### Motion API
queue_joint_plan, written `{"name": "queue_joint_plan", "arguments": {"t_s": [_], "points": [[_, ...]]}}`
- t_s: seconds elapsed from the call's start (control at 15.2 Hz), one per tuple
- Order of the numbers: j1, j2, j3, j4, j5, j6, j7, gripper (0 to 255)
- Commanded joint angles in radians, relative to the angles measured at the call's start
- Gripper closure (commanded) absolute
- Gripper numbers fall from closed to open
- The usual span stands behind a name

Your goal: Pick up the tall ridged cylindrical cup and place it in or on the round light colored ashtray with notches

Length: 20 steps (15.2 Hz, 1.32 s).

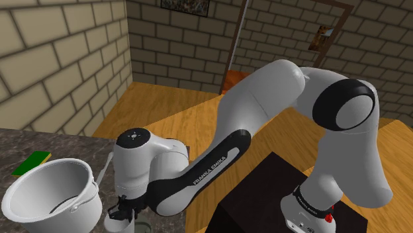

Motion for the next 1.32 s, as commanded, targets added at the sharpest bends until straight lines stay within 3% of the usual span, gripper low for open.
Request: {"name": "queue_joint_plan", "arguments": {"t_s": [0.0,0.46,0.92,0.99,1.25], "points": [[0.003,0.016,-0.004,-0.001,-0.005,0.018,0.002,255],[0.016,0.083,-0.021,0.008,-0.022,0.075,0.01,255],[0.016,0.083,-0.021,0.009,-0.022,0.075,0.01,255],[0.016,0.083,-0.021,0.009,-0.022,0.075,0.01,0],[0.016,0.083,-0.021,0.009,-0.022,0.075,0.01,0]]}}
